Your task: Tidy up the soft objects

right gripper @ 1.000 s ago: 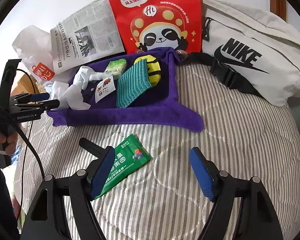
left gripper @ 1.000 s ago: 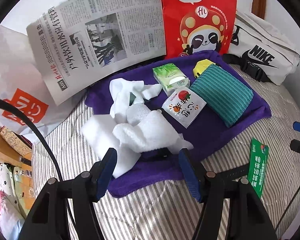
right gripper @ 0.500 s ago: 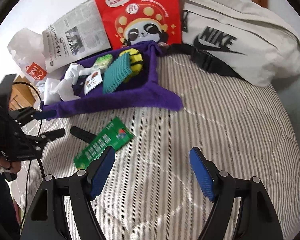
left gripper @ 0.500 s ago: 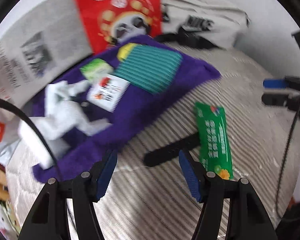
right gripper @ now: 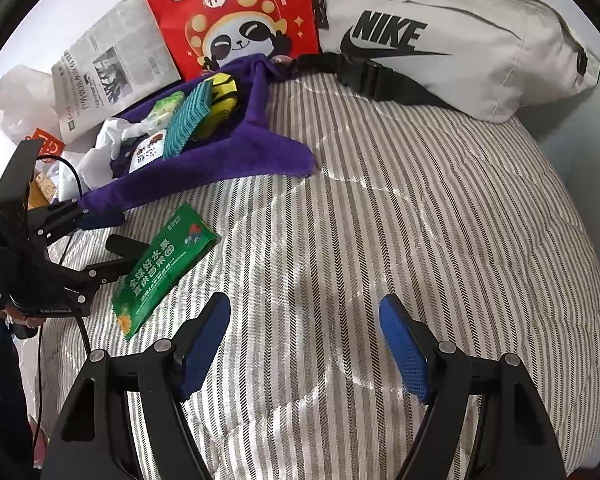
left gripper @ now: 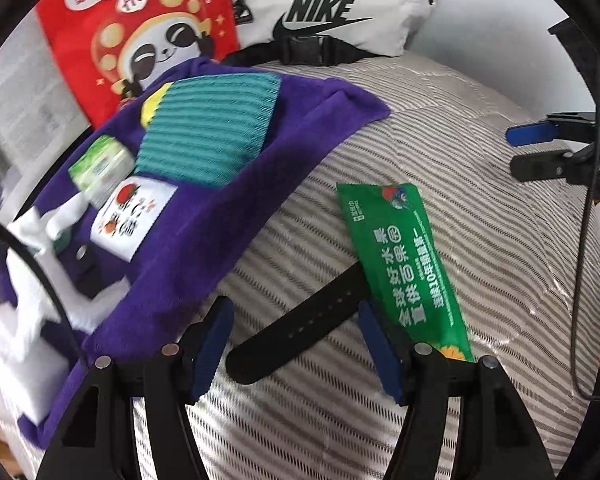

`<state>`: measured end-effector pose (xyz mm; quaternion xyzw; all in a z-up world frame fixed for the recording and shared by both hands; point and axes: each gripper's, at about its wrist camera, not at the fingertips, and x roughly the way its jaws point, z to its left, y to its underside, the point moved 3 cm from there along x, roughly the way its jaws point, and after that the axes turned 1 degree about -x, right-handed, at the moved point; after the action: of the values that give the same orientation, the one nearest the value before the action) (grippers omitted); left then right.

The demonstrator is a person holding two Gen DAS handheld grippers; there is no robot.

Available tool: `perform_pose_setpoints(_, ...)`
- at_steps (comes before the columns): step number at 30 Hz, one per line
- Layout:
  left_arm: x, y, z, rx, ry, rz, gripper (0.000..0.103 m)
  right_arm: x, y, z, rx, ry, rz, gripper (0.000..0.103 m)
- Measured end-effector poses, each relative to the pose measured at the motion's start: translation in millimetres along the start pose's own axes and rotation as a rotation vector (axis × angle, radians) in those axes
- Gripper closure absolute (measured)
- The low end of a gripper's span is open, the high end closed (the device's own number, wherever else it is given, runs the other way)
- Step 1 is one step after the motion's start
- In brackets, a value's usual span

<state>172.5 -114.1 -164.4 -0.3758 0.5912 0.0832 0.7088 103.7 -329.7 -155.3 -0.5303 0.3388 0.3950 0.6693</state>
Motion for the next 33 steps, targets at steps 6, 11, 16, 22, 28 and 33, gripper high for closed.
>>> perform_pose_setpoints(6,-4,3,-13,0.025,0.043,-0.011,0.076,8,-3,7,-0.015,-0.003,0.014,0.027)
perform_pose_setpoints(11,-17,19,-32,0.061,0.041,0.003,0.083,10,-2,16,-0.032,-0.014,0.017,0.027)
perform_pose_setpoints(16,-14,14,-29,0.042,0.047,0.016,0.079,12,1,21,-0.046,-0.017,0.027,0.027)
perform_pose_setpoints(22,-5,-1,-30,0.014,0.054,0.036,0.081,8,5,22,-0.05,-0.026,0.023,0.027)
perform_pose_setpoints(28,-9,6,-30,-0.011,0.041,0.051,0.082,7,8,18,-0.037,-0.03,0.024,0.027)
perform_pose_setpoints(33,-7,1,-33,-0.032,0.018,0.048,0.082,7,9,19,-0.037,-0.03,0.025,0.027)
